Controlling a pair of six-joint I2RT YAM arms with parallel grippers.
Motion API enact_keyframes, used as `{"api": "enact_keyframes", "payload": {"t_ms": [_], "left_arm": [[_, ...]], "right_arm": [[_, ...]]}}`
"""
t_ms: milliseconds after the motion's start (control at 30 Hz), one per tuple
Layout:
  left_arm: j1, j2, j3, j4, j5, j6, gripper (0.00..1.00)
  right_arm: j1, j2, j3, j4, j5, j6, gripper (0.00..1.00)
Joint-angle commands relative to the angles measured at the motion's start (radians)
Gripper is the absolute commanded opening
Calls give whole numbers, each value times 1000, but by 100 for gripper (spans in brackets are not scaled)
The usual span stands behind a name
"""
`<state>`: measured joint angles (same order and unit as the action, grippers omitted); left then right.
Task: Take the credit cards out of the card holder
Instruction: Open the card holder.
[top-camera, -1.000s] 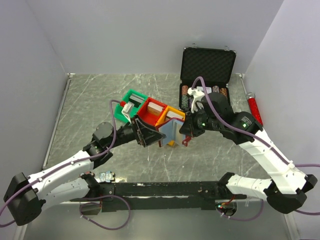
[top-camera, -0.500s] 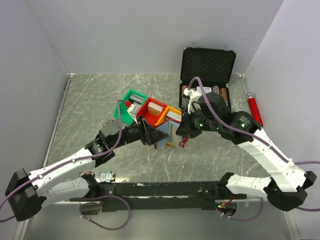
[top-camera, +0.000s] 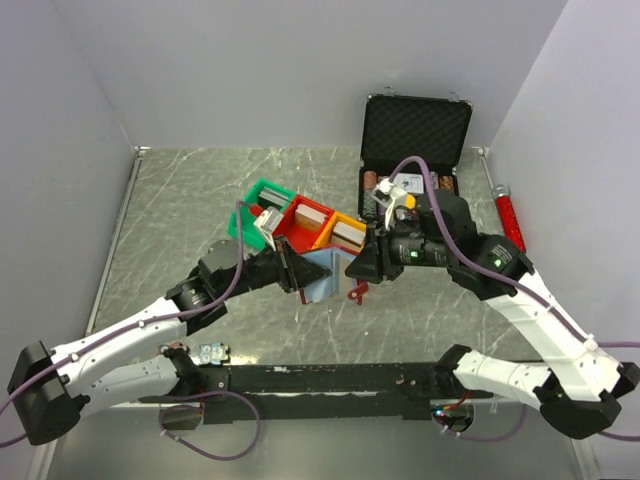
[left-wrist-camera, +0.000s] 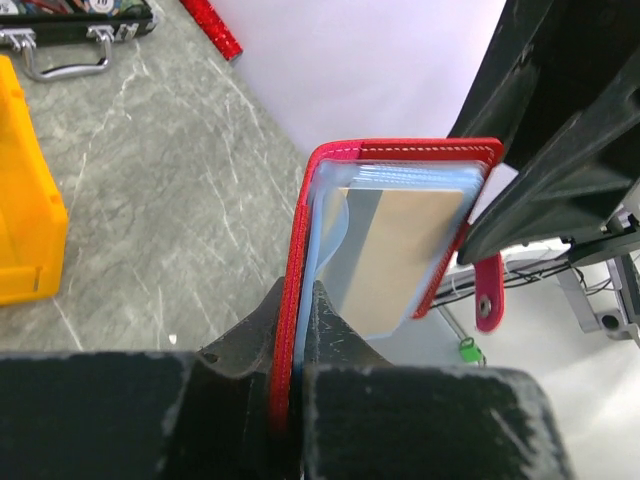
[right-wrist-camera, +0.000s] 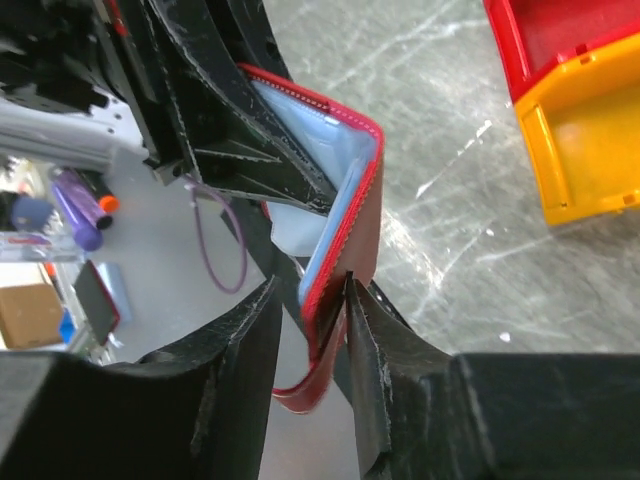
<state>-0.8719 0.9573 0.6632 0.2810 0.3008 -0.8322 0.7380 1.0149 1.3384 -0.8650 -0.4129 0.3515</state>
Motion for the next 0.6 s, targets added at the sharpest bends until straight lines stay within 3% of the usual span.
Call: {"api": "enact_keyframes", "payload": {"t_ms": [0, 567], "left_arm": [[-6, -52, 27, -8, 4, -4, 1], [-4, -107, 7, -35, 18, -15, 1]], "right_arm": [[-55, -56, -38, 132, -142, 38, 40], [-124, -75, -111, 190, -225, 57, 40]]}}
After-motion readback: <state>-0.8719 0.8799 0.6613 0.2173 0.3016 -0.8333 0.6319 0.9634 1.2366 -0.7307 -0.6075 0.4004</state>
